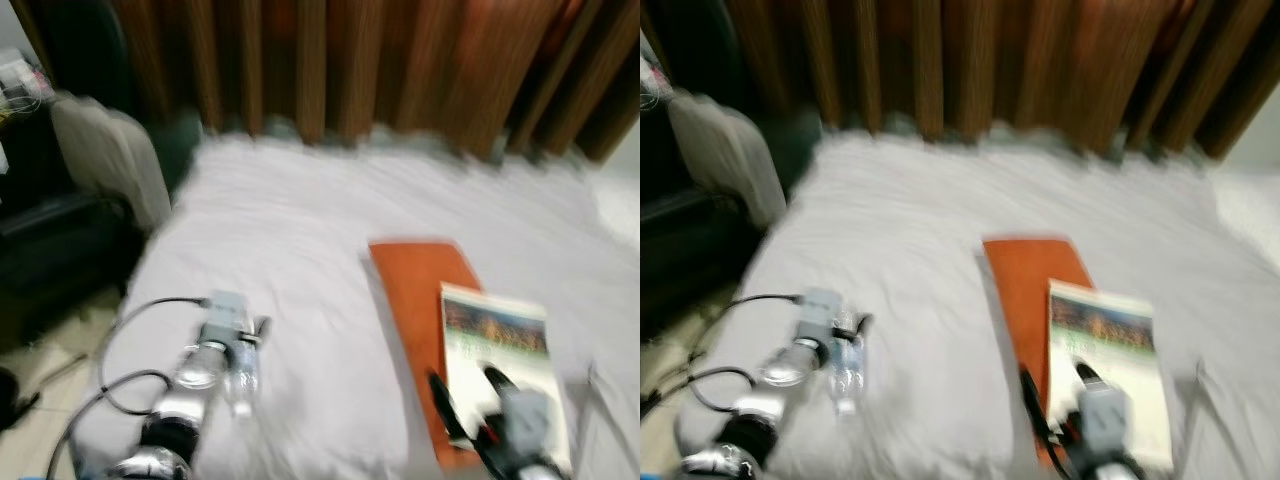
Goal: Clean up the room
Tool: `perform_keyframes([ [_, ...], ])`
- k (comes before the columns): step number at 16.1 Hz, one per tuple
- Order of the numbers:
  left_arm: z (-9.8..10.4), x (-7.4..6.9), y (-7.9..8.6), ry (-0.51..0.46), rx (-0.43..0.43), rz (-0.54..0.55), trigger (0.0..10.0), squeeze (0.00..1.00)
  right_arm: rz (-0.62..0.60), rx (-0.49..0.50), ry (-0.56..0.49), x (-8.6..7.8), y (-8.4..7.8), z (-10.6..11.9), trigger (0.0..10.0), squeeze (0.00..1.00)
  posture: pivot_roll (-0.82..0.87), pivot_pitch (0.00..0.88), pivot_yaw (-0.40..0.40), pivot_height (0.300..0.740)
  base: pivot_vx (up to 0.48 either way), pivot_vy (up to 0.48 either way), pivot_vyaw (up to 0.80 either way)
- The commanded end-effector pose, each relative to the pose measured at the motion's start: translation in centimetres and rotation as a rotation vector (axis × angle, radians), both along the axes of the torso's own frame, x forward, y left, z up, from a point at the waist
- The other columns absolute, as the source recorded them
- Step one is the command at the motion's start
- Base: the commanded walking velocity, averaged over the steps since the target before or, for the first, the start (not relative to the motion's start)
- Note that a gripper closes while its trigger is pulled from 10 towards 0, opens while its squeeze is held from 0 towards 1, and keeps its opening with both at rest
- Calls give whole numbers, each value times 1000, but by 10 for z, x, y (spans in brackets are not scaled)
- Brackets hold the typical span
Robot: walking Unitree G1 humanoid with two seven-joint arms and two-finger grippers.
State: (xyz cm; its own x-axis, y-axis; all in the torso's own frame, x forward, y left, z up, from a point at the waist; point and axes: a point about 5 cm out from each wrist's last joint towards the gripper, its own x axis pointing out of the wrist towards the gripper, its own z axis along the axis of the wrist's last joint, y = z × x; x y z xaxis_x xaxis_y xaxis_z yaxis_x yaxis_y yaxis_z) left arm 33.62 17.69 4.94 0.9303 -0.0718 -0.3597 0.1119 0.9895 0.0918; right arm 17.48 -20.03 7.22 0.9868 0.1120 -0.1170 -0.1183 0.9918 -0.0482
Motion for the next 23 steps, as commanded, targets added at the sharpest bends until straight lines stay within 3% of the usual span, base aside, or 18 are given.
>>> perform_keyframes([
  [1,-4,0,-9,22,-25,-2,10000,0,-4,1,-22,0,-2,12,10000,0,-249,405,-106,740,0,0,0],
  [2,0,5,-7,22,20,22,10000,0,-6,-1,0,-15,-1,22,10000,0,-293,459,-116,740,0,0,0],
  [5,10,13,5,-1,-13,116,10000,0,-7,26,64,-42,15,37,10000,0,-348,537,-124,740,0,0,0],
  [7,6,10,21,33,70,172,10000,0,12,39,142,-61,24,40,10000,0,-354,558,-123,740,0,0,0],
  [11,2,4,37,50,155,233,10000,0,-8,32,192,-72,20,44,10000,0,-369,573,-139,740,0,0,0],
  [13,-10,-4,36,126,80,257,10000,0,-5,24,221,-75,19,43,10000,0,-371,573,-151,740,0,0,0],
  [16,-15,-7,36,157,26,282,10000,0,-2,25,226,-74,19,43,10000,0,-378,566,-155,740,0,0,0],
  [17,-17,-8,37,166,7,294,706,0,0,29,226,-74,20,43,10000,0,-378,566,-155,740,0,0,0],
  [18,-17,-9,39,173,-4,314,0,0,0,49,235,-73,20,42,10000,0,-378,560,-155,740,0,0,0],
  [23,-13,-7,42,142,0,302,0,0,9,103,294,-76,19,32,10000,0,-365,535,-142,740,0,0,0],
])
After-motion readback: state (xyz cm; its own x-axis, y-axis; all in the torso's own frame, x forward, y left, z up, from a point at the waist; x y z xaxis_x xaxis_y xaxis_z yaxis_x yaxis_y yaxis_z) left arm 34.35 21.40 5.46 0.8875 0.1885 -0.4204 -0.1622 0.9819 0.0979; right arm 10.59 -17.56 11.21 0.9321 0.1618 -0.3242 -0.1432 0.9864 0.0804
